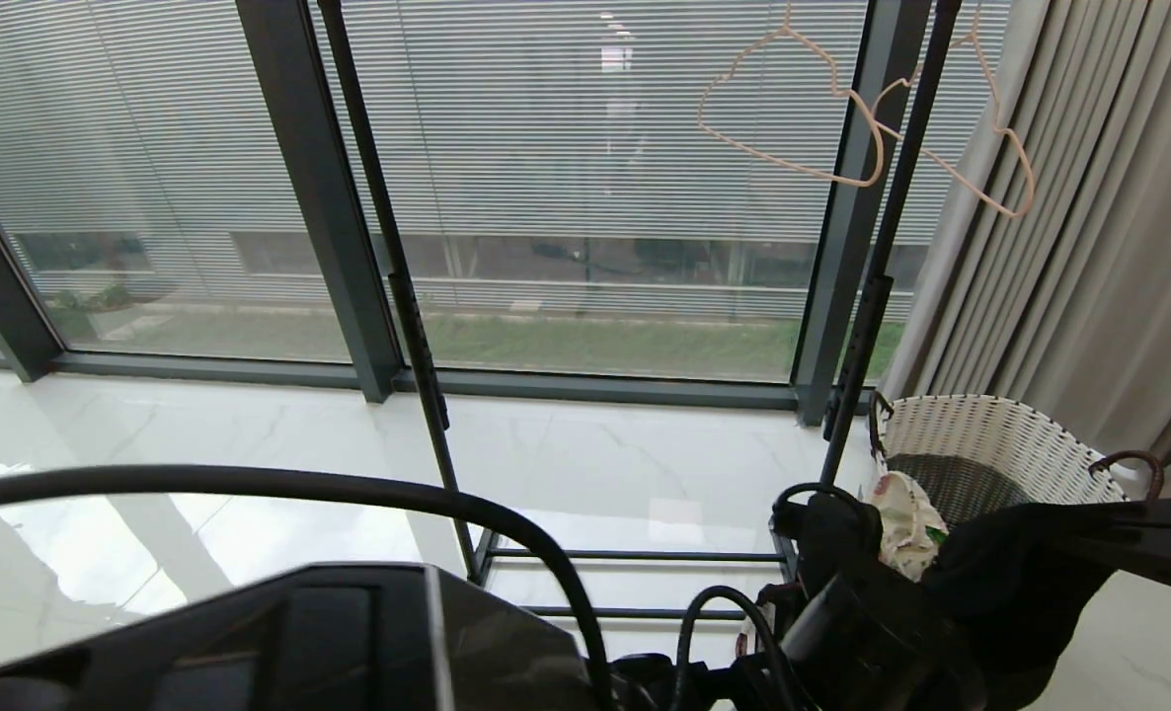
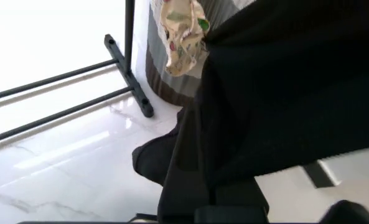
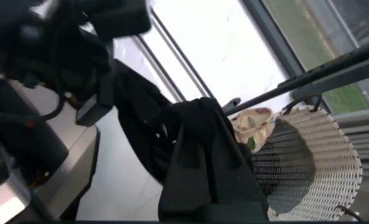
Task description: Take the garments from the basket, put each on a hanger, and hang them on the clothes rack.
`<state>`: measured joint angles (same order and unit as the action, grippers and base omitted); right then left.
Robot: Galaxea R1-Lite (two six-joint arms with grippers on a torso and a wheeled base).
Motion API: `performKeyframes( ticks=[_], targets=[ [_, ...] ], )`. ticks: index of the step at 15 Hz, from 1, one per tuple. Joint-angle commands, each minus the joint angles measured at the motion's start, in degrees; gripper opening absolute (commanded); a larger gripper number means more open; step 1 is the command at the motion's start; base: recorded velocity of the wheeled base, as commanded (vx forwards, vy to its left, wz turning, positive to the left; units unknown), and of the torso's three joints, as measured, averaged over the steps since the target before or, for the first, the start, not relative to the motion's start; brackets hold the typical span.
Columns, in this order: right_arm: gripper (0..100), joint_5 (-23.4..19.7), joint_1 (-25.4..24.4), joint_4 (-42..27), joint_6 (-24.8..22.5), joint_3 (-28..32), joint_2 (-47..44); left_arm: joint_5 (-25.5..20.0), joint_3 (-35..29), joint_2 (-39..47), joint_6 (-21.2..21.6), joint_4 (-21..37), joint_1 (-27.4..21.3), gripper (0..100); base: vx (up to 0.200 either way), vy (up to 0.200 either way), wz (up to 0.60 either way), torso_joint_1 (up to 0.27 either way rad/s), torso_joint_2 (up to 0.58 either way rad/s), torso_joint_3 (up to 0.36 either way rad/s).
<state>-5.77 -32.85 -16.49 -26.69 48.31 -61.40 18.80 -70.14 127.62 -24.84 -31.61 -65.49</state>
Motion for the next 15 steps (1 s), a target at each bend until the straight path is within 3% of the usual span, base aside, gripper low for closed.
performKeyframes(
  ticks=[1,4,6,9,13,15],
  targets=[
    [0,-0.5,0.0,2.6,0.0,-0.5,-4.0,-0.4,10.6,-16.5,-4.5,2.2,1.2,0,0.0,0.0,0.0,0.0,0.0,0.0],
    [0,-2.8,-0.1,6.6,-0.2,-0.3,-7.4,-3.9,22.3,-30.8,-4.3,3.3,1.1,0,0.0,0.0,0.0,0.0,0.0,0.0],
    [0,-3.0,-1.2,9.7,-0.2,-0.3,-10.0,-4.6,28.5,-43.6,-4.4,13.6,1.2,0,0.0,0.0,0.0,0.0,0.0,0.0],
    [0,-2.9,-3.4,13.9,-0.1,-0.3,-12.6,-4.5,28.7,-52.1,-3.4,22.8,3.1,0,0.0,0.0,0.0,0.0,0.0,0.0],
    [0,-2.8,-3.7,15.7,0.0,-0.4,-13.7,-4.0,28.2,-52.8,15.1,24.2,13.8,0,0.0,0.0,0.0,0.0,0.0,0.0],
    [0,-2.8,-3.7,15.8,0.0,1.1,-13.7,-5.3,26.6,-52.8,23.5,24.1,16.9,0,0.0,0.0,0.0,0.0,0.0,0.0]
  ],
)
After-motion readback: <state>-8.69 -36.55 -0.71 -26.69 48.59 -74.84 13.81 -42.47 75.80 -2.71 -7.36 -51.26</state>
